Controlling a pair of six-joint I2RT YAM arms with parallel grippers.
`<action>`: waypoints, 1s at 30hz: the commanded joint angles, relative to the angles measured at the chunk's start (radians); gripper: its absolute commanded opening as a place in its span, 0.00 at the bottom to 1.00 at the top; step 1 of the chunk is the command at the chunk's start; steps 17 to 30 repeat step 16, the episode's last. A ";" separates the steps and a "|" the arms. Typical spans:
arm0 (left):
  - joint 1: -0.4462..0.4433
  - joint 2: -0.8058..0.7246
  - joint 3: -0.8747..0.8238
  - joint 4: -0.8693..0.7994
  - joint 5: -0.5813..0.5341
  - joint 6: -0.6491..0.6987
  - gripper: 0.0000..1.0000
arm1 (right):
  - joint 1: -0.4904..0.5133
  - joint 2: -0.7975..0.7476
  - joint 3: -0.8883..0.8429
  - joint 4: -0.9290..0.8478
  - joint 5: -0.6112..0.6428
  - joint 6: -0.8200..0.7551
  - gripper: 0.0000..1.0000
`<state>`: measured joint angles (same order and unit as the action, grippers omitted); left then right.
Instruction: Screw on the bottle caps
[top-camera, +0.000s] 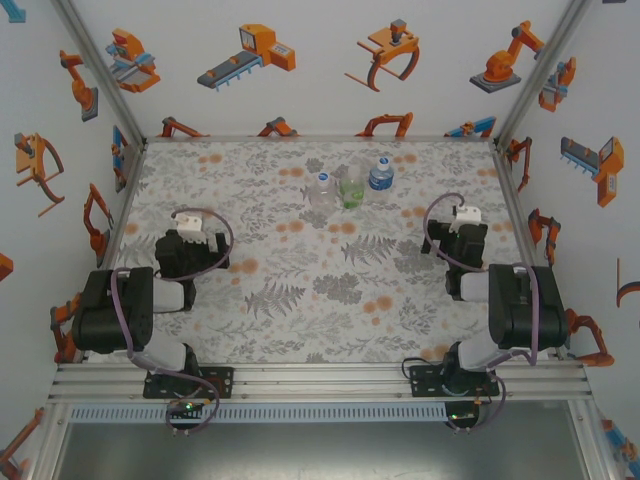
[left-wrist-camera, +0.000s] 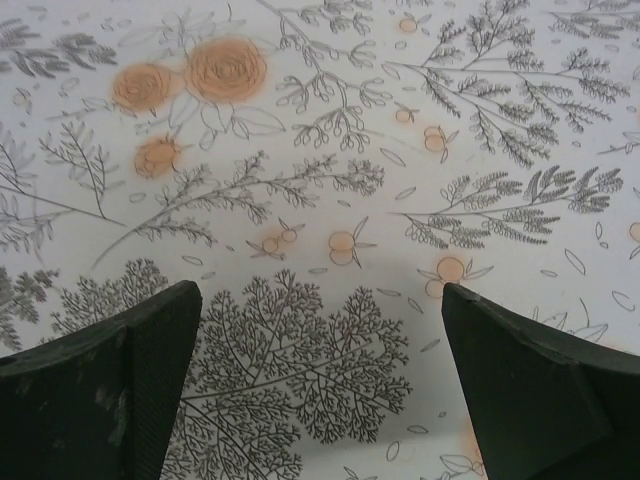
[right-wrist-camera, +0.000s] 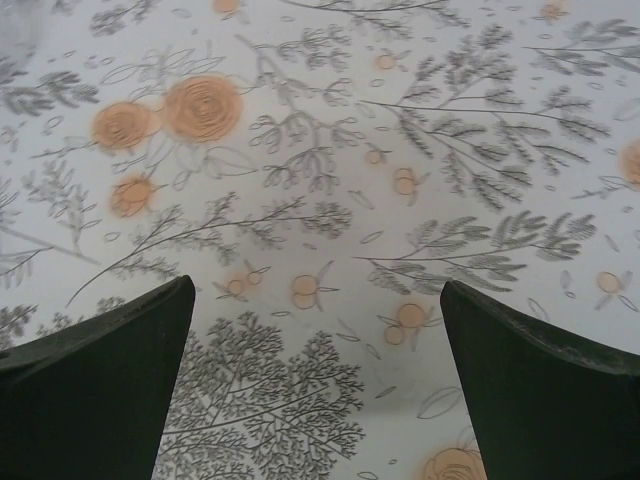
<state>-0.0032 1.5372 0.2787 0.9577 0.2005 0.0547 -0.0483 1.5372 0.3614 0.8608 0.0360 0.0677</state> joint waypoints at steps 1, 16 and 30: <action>-0.003 0.017 0.027 0.087 -0.022 -0.024 0.97 | -0.003 0.002 -0.004 0.059 0.075 0.044 0.99; -0.006 0.000 0.116 -0.102 -0.150 -0.063 0.97 | -0.004 -0.001 0.005 0.036 0.036 0.024 0.99; -0.006 0.000 0.116 -0.102 -0.150 -0.063 0.97 | -0.004 -0.001 0.005 0.036 0.036 0.024 0.99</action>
